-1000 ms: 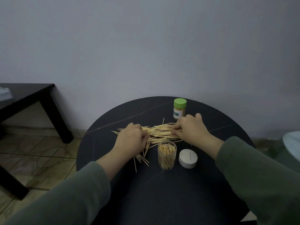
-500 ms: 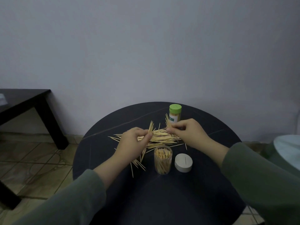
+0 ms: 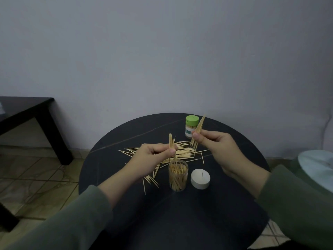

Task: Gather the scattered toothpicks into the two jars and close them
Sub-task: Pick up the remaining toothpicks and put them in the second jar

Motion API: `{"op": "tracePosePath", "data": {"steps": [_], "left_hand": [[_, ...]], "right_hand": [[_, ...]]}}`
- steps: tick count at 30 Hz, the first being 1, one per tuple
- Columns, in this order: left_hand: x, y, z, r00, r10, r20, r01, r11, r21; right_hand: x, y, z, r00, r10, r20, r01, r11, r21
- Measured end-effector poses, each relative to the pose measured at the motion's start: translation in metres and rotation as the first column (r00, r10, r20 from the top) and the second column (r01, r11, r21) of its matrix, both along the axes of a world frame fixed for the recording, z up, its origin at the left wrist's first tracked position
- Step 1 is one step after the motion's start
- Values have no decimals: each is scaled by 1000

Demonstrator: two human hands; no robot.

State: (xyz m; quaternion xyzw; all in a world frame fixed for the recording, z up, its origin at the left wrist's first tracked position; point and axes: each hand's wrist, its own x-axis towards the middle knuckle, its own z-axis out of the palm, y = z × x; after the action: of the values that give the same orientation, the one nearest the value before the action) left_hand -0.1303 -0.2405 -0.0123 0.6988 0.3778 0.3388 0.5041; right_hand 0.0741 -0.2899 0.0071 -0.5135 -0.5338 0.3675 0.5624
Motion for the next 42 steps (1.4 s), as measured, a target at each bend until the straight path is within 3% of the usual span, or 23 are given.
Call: {"op": "tracePosePath", "data": {"steps": [11,21,25,31,36,39,42], "left_hand": [[2,-1,-6,996,-65,64,68,997,-47],[-13,9,-9,983,-147,-107,154,986,67],[-14,10,-7,986,-95,-135,116,981,156],[-14,10,-8,969,55,-243,79,857,509],[-18,8,-6,862,-16,-507,297,827,478],[-15,5,-6,780,-45,-624,447,738,506],[-13,4,-5,801,-3,-598,458,645,611]], "right_hand": [[-20,3,-16,990,124,66,-118,989,-92],[-13,6,-25,945,249,214,-192,948,-253],[-13,7,-27,916,277,289,-209,947,-245],[-7,6,-23,827,268,495,-211,963,-169],[-3,5,-27,632,385,673,-232,922,-310],[-3,7,-31,621,366,693,-217,930,-297],[0,8,-31,622,345,703,-202,938,-282]]}}
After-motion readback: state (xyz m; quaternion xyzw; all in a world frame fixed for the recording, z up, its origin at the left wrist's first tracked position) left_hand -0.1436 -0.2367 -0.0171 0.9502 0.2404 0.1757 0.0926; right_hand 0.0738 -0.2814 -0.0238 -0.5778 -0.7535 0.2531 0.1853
